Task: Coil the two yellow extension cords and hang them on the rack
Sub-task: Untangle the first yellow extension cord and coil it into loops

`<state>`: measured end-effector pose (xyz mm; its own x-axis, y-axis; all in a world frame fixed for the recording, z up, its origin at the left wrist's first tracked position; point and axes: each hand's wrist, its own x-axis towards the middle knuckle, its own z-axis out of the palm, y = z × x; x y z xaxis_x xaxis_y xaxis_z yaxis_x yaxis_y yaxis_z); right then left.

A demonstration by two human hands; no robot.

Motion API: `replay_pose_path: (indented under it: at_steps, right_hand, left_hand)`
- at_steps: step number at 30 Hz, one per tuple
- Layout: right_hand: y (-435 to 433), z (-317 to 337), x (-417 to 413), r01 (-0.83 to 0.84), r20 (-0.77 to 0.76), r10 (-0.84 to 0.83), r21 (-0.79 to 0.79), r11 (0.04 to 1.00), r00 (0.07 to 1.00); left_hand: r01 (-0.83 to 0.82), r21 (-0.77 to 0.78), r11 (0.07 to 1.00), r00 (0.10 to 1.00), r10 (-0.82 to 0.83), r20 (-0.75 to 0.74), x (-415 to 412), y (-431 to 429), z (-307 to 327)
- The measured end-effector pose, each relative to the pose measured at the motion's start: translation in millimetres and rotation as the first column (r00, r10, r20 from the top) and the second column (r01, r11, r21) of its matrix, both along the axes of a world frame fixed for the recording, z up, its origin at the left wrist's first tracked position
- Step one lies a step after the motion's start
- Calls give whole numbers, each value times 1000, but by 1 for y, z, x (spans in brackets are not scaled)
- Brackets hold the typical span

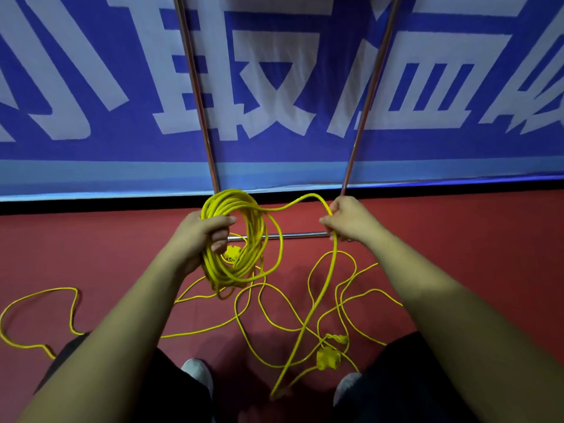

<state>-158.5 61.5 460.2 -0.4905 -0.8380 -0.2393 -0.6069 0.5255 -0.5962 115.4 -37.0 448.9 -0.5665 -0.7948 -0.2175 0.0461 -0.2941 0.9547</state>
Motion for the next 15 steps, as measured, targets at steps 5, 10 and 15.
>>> replay_pose_path:
  at_steps: [5, 10, 15]
  right_hand:
    - [-6, -34, 23, -334, -169, 310, -137, 933, 936]
    - [-17, -66, 39, -255, 221, 319, -276, 927, 921]
    - [-19, -74, 52, -173, -69, 159, -394, 903, 985]
  left_hand:
    - [159, 19, 987, 987, -159, 25, -5, -2, 1]
    - [242, 118, 963, 970, -243, -10, -12, -3, -3]
    - [224, 88, 971, 974, -226, 17, -15, -6, -6]
